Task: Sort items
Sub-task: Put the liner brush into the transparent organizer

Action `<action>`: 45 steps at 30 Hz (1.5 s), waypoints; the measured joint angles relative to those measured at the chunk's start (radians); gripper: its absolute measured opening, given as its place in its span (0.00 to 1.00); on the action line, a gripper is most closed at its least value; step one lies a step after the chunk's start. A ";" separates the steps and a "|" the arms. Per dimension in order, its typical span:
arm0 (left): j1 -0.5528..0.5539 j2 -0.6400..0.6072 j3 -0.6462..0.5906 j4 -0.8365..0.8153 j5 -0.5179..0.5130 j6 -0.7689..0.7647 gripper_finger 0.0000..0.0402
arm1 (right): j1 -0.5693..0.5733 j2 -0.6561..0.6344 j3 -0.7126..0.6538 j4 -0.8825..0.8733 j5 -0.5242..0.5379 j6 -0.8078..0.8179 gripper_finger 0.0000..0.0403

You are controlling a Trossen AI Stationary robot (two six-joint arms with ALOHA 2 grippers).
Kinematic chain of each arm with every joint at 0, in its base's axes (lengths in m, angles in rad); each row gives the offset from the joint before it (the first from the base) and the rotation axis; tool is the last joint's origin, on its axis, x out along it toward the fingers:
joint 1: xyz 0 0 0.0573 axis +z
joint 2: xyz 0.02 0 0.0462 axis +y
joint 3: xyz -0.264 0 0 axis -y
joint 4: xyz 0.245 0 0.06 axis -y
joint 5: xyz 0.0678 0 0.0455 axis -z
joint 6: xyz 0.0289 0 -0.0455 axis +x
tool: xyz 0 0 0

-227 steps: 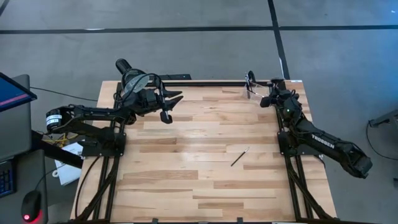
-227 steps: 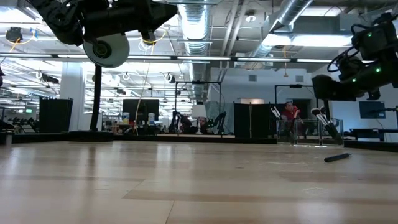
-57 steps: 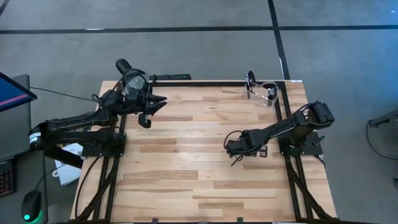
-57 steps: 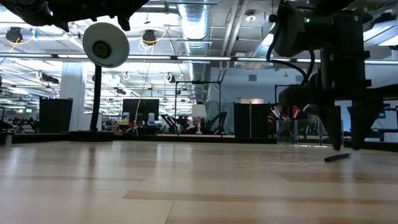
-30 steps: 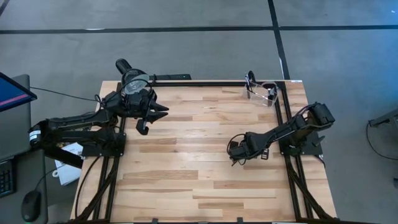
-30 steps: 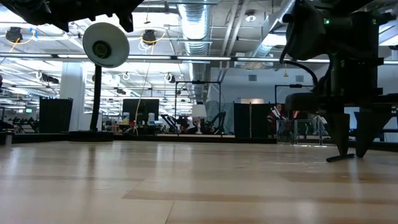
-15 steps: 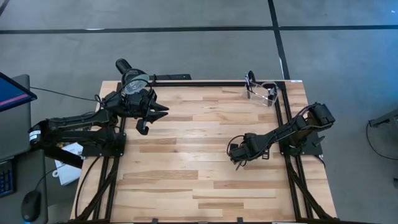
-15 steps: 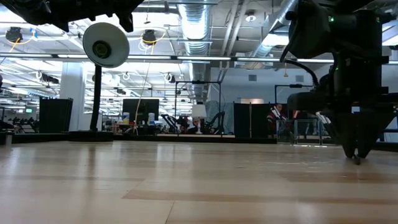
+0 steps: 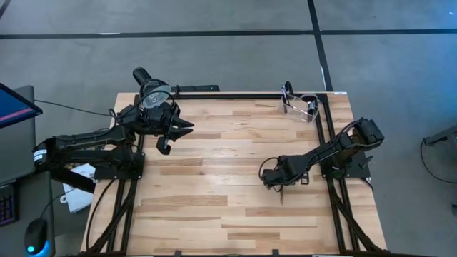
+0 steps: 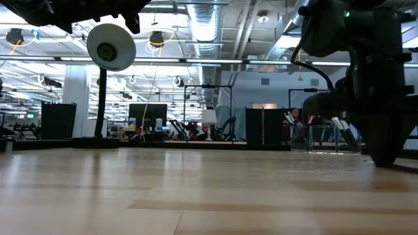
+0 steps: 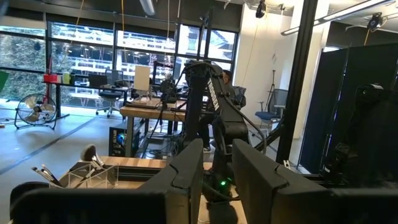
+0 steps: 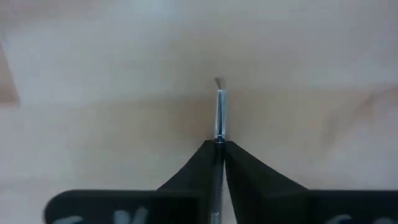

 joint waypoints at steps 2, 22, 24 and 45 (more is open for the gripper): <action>0.000 0.000 0.000 0.000 0.000 0.000 0.21 | 0.002 0.000 0.004 0.009 -0.016 -0.004 0.04; 0.000 0.000 0.000 0.000 0.001 0.000 0.21 | 0.137 -0.002 0.002 0.000 0.042 0.028 0.01; 0.000 0.000 0.000 0.000 0.001 0.000 0.21 | 0.157 -0.002 0.002 -0.005 0.041 0.038 0.02; 0.001 0.000 0.000 0.001 0.001 0.029 0.21 | 0.259 -0.002 0.065 -0.007 0.730 0.006 0.00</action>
